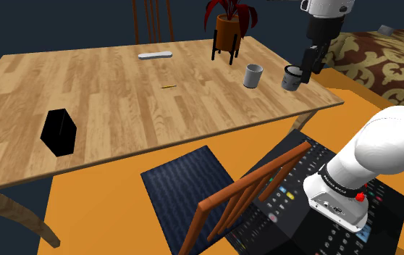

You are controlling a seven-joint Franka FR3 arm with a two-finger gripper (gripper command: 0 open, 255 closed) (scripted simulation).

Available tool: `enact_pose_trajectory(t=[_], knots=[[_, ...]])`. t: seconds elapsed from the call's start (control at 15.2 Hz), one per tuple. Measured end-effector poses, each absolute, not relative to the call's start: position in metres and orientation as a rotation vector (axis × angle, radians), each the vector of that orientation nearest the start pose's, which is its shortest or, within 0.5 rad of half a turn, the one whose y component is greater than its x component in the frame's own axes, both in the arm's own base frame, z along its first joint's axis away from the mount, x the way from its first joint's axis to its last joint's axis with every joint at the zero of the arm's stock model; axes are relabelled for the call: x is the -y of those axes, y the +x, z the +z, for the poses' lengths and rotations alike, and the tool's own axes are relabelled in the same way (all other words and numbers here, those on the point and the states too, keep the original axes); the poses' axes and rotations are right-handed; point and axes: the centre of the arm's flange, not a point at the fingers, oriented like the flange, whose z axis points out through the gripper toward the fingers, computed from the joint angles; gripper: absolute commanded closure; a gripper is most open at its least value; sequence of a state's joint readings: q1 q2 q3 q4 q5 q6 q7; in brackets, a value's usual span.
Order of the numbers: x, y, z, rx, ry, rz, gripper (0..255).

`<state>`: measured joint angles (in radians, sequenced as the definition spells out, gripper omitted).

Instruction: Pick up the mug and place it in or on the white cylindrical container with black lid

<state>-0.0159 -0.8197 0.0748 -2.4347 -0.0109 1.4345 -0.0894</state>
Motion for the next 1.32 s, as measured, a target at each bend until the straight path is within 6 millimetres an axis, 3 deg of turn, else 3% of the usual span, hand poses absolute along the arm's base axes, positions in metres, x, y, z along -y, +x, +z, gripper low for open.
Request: enact_pose_trajectory(t=[0.33, 1.32], knots=[[-0.002, 0.308, 0.534, 0.183, -3.185, 0.280, 0], [0.085, 0.458, 0.450, 0.148, -3.197, 0.201, 0]])
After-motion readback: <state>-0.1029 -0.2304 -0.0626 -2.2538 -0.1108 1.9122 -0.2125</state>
